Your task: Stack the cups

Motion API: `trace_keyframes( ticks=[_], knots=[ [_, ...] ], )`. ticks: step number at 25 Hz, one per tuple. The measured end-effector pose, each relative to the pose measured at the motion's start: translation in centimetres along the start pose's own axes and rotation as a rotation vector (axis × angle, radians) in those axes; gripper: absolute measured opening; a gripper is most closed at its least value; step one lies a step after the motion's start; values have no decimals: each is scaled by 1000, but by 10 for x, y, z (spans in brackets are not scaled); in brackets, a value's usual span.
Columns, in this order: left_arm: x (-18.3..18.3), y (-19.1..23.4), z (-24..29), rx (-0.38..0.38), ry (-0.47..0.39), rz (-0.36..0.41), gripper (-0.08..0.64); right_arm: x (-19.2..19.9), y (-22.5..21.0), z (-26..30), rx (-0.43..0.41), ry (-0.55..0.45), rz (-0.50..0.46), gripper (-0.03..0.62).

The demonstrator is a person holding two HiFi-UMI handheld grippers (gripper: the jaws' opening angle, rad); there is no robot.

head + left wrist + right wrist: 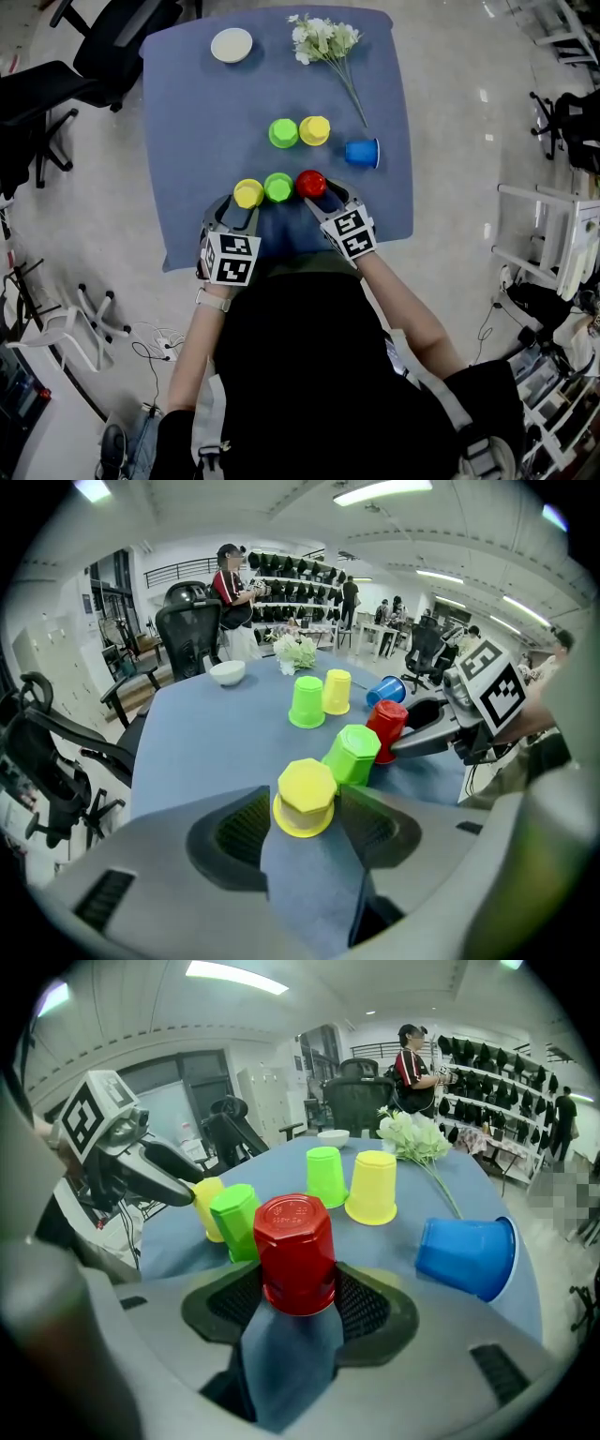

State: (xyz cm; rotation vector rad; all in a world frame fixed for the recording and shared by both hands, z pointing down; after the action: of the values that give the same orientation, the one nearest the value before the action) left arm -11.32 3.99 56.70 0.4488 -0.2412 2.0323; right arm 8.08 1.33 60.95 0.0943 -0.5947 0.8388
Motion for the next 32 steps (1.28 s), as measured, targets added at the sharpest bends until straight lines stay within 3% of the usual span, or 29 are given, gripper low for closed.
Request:
trace_keyframes(
  ticks=[13,20,32],
  knots=[
    [4,9,-9,23,-16,14,235,-3,17,0,-19,46,-47,259],
    [21,9,-12,38,-18,-25,235,1,13,-23,-10,96,-95,275],
    [30,15,-17,13,-39,-119,233,-13,-41,-35,308,255,-425,273]
  ],
)
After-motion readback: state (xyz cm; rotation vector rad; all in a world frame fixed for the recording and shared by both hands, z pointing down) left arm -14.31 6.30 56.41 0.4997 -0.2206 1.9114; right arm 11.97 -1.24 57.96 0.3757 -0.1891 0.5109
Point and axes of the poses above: the fingertips, and each gripper's own axes: z forward along the fingers, y to its left, x out of its underside, the point moved 5 cm from there along -z, backward along the fingers, and after that the axes turned 10 degrees about y, right-handed, at the moved point
